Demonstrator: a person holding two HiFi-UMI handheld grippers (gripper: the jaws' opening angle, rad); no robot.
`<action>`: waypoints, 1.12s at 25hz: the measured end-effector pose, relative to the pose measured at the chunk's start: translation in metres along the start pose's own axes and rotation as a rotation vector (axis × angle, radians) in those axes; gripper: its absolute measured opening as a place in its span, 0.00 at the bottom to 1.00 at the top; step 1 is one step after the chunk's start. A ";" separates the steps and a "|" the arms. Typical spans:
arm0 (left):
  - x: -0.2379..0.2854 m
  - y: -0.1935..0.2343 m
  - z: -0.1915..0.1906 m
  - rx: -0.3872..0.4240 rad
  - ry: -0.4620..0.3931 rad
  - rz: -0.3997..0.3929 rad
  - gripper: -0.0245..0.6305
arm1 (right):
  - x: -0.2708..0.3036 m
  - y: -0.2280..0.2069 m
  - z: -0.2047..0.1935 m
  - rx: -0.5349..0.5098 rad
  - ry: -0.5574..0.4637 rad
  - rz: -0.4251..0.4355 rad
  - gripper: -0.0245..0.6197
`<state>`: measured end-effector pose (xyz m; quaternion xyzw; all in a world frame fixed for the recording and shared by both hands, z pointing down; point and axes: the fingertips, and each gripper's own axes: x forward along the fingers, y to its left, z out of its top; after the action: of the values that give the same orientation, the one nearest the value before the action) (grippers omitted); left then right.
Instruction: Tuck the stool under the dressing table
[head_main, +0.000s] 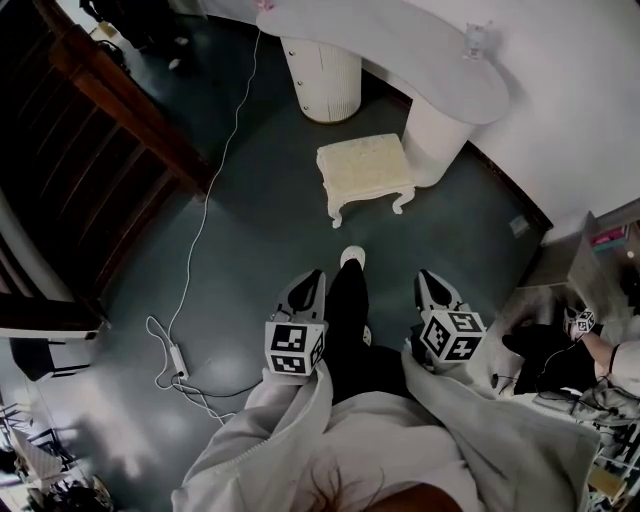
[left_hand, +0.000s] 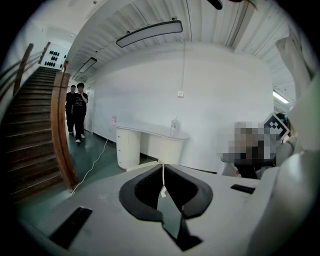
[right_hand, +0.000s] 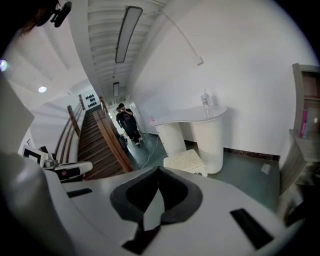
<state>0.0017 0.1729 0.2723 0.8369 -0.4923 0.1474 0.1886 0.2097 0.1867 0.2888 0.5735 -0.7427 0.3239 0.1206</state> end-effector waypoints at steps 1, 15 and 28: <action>0.003 0.001 0.001 0.002 0.000 -0.004 0.07 | 0.001 -0.001 0.001 0.002 -0.003 -0.005 0.12; 0.086 0.009 0.043 0.025 -0.008 -0.083 0.07 | 0.047 -0.030 0.053 0.000 -0.031 -0.042 0.12; 0.171 0.036 0.096 0.041 0.002 -0.136 0.07 | 0.108 -0.055 0.117 0.026 -0.039 -0.083 0.12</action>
<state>0.0565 -0.0185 0.2673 0.8720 -0.4309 0.1449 0.1814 0.2494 0.0233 0.2776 0.6115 -0.7162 0.3172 0.1119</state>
